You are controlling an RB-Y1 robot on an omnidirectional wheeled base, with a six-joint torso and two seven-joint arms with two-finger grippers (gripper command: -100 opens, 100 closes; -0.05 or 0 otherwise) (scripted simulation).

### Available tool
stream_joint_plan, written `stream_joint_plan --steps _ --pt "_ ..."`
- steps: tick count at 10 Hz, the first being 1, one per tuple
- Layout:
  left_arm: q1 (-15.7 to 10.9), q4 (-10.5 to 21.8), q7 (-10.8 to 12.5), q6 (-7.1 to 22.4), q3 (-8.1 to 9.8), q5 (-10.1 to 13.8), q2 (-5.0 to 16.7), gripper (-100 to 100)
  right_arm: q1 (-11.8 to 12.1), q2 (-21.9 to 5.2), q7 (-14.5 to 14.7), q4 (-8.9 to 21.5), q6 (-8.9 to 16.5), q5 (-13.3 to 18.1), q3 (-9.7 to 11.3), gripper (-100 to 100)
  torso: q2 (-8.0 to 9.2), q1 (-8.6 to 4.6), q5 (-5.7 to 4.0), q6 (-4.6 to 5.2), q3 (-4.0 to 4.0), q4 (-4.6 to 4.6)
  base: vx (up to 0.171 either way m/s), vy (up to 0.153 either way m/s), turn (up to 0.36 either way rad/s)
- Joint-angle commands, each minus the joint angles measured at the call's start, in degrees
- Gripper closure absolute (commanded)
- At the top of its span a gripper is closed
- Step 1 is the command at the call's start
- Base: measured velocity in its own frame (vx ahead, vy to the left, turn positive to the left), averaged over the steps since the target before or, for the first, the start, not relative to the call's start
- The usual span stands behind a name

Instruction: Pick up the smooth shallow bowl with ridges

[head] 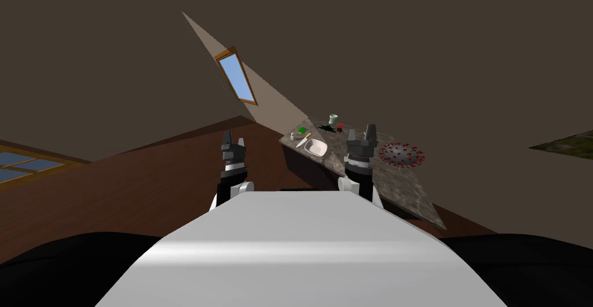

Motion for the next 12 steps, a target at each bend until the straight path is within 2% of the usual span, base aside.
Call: stream_joint_plan --steps 1,5,6,7,11,12 --pt "0.0 0.0 0.0 0.0 0.0 0.0 0.0 0 0.1 -2.64 0.45 0.68 0.05 0.38 -0.01 -100 0.0 0.0 0.0 0.0 0.0 0.0 -0.009 0.021 0.018" --pt "-0.01 0.0 0.0 0.0 -0.01 0.0 -0.01 0 0.79 -9.68 3.23 4.57 0.28 2.59 -0.15 -100 0.14 0.26 0.05 -0.01 0.08 0.03 -0.04 0.069 0.029" --pt "-0.01 0.0 0.0 0.0 -0.01 0.0 -0.01 0 0.79 -10.11 3.23 4.57 0.28 2.59 -0.15 -100 0.22 0.32 0.07 -0.01 0.12 0.04 -0.05 0.078 0.017" --pt "-0.01 0.0 0.0 0.0 -0.01 0.0 -0.01 0 1.07 -11.88 4.26 5.97 0.34 3.39 -0.21 -100 0.2 0.29 0.07 0.0 0.12 0.05 -0.037 0.081 0.034" --pt "-0.01 0.0 0.0 0.0 -0.02 0.0 -0.02 0 2.61 -18.45 9.49 12.71 0.52 7.34 -0.51 -100 0.34 0.61 0.13 0.0 0.2 0.07 -0.085 0.156 0.055" --pt "-0.01 0.0 0.0 0.0 -0.02 0.0 -0.02 0 2.61 -18.45 9.49 12.71 0.52 7.34 -0.51 -100 0.4 0.69 0.16 0.0 0.23 0.09 -0.079 0.125 0.013"
